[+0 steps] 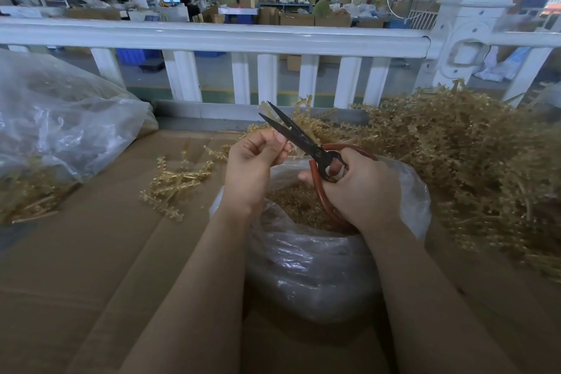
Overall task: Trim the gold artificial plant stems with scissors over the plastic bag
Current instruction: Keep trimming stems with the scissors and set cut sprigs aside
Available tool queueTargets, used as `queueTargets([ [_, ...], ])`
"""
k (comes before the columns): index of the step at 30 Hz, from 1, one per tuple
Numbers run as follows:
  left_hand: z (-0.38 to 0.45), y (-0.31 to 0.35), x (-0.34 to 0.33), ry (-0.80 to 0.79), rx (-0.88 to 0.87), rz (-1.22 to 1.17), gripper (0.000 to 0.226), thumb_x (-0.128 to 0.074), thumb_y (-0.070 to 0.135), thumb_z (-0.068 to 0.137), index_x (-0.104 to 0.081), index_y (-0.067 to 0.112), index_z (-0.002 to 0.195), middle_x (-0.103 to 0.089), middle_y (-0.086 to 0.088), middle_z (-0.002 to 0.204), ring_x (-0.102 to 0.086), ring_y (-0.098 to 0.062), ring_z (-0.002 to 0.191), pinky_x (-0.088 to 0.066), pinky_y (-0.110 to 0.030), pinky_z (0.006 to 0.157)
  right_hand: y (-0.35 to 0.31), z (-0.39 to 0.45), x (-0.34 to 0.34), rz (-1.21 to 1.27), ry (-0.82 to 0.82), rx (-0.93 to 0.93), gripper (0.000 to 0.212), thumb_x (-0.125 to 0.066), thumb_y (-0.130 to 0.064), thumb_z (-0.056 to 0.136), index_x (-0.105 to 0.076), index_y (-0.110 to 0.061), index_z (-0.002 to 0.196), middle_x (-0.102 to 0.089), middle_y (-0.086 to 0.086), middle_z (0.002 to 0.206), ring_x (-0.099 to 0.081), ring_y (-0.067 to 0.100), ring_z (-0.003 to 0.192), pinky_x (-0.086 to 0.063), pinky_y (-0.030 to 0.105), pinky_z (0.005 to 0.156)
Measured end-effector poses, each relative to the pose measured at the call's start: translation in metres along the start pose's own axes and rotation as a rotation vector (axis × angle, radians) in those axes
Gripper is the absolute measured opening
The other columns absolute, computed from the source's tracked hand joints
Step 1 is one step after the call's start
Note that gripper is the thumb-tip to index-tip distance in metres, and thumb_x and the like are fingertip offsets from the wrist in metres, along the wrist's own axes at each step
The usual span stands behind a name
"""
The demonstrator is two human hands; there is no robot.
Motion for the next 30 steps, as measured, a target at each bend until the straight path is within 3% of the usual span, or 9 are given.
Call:
queueTargets([
  [7,0.0003,-0.0016,0.0008,-0.004,0.019,0.009,0.022,-0.057,0.007,0.098,-0.065,0.009,0.077,-0.062,0.003,0.069,-0.053,-0.008,0.064,-0.045,-0.020,0.066,0.0024,0.0005,-0.0018,0.048,-0.022,-0.027,0.056,-0.058,-0.083,0.072,-0.067,-0.028,0.082,-0.062,-0.013,0.064,-0.058,0.005,0.064,-0.050,0.026,0.058],
  [12,0.0016,-0.0064,0.0021,-0.028,0.087,0.046,0.017,-0.060,0.009,0.096,-0.067,0.009,0.081,-0.066,0.003,0.071,-0.056,-0.008,0.065,-0.044,-0.020,0.064,0.0033,0.0004,-0.0027,0.375,-0.038,-0.152,0.045,-0.065,-0.077,0.071,-0.069,-0.033,0.080,-0.066,-0.024,0.066,-0.063,-0.005,0.066,-0.042,0.011,0.053],
  [14,0.0013,-0.0076,0.0013,-0.062,0.093,0.085,0.014,-0.062,0.010,0.094,-0.069,0.010,0.082,-0.069,0.005,0.072,-0.058,-0.006,0.065,-0.044,-0.020,0.063,0.0024,0.0016,-0.0041,0.515,-0.053,-0.206,0.037,-0.072,-0.067,0.075,-0.071,-0.031,0.083,-0.066,-0.028,0.067,-0.063,-0.005,0.064,-0.043,0.010,0.055],
  [17,0.0006,-0.0078,-0.0015,-0.111,0.095,0.116,0.015,-0.062,0.009,0.094,-0.070,0.014,0.082,-0.072,0.007,0.075,-0.060,-0.005,0.065,-0.044,-0.020,0.064,0.0019,0.0037,-0.0060,0.658,-0.090,-0.234,0.018,-0.080,-0.038,0.085,-0.070,-0.027,0.074,-0.065,-0.019,0.059,-0.059,-0.004,0.054,-0.043,0.013,0.051],
  [21,-0.0013,-0.0067,-0.0046,-0.162,0.109,0.131,0.015,-0.062,0.011,0.094,-0.071,0.017,0.083,-0.072,0.007,0.077,-0.058,-0.006,0.067,-0.043,-0.023,0.066,0.0024,0.0033,-0.0059,0.759,-0.116,-0.236,0.028,-0.079,-0.017,0.086,-0.067,-0.027,0.063,-0.061,-0.016,0.051,-0.053,-0.006,0.045,-0.039,0.009,0.044],
  [30,-0.0012,-0.0030,-0.0051,-0.080,0.169,-0.001,0.007,-0.066,0.006,0.091,-0.068,0.013,0.089,-0.068,0.002,0.072,-0.057,-0.009,0.065,-0.047,-0.021,0.065,0.0012,0.0034,-0.0074,0.690,-0.136,-0.208,0.021,-0.075,-0.022,0.090,-0.067,-0.028,0.071,-0.062,-0.016,0.055,-0.057,-0.003,0.050,-0.042,0.012,0.049],
])
Point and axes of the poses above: each hand's wrist, its own z-axis towards the middle knuckle, its own x-axis out of the back of the hand, y = z × x, the point moved 1 cm from there along z, towards the middle knuckle
